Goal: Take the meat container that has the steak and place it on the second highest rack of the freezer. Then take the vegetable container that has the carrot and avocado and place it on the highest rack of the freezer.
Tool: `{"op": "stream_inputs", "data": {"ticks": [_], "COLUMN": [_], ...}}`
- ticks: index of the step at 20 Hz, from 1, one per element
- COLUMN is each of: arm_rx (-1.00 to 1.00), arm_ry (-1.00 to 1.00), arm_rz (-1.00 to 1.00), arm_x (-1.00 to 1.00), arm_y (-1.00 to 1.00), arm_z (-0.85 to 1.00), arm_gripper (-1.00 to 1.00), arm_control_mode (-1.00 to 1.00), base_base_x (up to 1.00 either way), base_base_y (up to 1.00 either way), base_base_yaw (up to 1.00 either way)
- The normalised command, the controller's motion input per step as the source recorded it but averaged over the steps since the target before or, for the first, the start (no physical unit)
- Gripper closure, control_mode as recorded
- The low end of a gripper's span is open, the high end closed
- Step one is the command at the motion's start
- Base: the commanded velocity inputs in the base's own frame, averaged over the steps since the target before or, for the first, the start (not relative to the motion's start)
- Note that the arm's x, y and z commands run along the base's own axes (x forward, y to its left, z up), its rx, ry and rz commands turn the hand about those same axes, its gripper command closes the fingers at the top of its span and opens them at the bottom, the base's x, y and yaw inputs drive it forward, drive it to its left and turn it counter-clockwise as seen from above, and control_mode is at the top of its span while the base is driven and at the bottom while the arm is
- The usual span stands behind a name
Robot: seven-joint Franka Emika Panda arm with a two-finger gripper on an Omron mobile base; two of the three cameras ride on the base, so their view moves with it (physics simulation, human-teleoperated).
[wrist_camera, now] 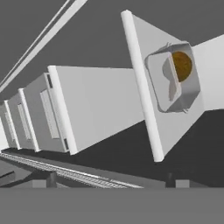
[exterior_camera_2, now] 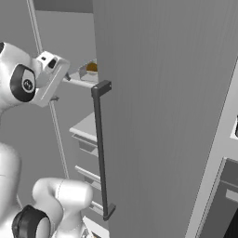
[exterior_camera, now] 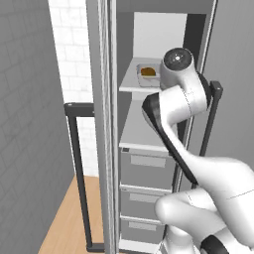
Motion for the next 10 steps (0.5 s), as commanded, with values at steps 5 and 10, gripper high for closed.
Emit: {"op": "stream_inputs", "data": {"ticks": [5, 10], "arm_rx": [0.0, 0.0], "arm_ry": [0.0, 0.05], "arm_rz": [0.21, 0.1], "arm_x": [-0.93, -0.37], "arm_y": [0.0, 0.0], "arm_z": [0.16, 0.25], "arm_gripper": [-1.0, -1.0], "arm_control_mode": [-1.0, -1.0], "base_base_x": [0.0, 0.0], "base_base_y": [0.0, 0.0], "base_base_yaw": [0.0, 0.0]}}
